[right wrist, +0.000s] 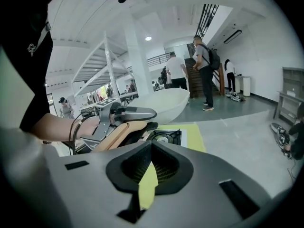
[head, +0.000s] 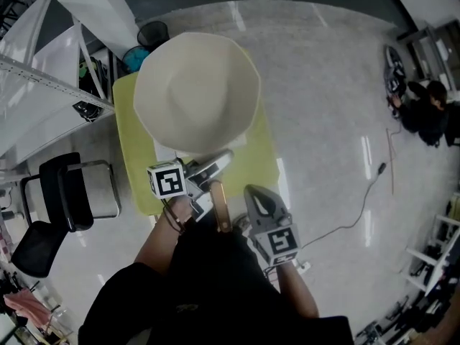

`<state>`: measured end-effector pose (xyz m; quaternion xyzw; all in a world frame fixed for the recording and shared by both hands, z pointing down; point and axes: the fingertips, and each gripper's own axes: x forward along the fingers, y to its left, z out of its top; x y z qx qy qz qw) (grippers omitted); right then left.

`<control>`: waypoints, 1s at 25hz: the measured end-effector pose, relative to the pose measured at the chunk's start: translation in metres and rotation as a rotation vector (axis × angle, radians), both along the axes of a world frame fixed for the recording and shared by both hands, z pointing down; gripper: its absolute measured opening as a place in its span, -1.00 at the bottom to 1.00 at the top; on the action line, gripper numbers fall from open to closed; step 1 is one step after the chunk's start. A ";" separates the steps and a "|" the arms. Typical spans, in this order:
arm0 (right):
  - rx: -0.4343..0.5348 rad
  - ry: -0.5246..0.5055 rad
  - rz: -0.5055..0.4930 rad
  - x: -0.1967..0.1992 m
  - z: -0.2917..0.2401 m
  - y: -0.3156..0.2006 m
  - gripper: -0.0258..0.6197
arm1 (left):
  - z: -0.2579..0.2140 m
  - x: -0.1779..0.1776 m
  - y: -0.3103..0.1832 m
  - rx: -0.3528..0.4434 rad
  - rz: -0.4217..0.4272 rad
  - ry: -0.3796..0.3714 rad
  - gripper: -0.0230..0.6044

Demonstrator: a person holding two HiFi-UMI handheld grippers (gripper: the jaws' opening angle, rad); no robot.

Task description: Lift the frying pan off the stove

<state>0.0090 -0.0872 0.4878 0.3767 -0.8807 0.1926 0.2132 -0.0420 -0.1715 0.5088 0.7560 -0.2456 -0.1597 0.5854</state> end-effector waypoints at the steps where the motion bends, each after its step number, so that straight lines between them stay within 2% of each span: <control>1: 0.008 -0.003 -0.001 0.001 -0.004 0.003 -0.88 | -0.009 0.000 0.003 0.009 0.002 0.000 -0.28; 6: 0.060 -0.017 -0.001 0.006 -0.028 0.010 -0.88 | -0.042 0.003 0.021 0.056 -0.005 -0.009 -0.27; 14: 0.176 -0.016 0.041 0.036 -0.071 0.020 -0.88 | -0.076 0.027 0.051 0.088 -0.014 -0.023 -0.26; 20: 0.211 -0.025 0.063 0.035 -0.087 0.020 -0.88 | -0.090 0.033 0.067 0.065 -0.028 0.016 -0.26; 25: 0.268 -0.031 0.105 0.046 -0.103 0.019 -0.88 | -0.095 0.038 0.078 0.064 -0.032 0.007 -0.26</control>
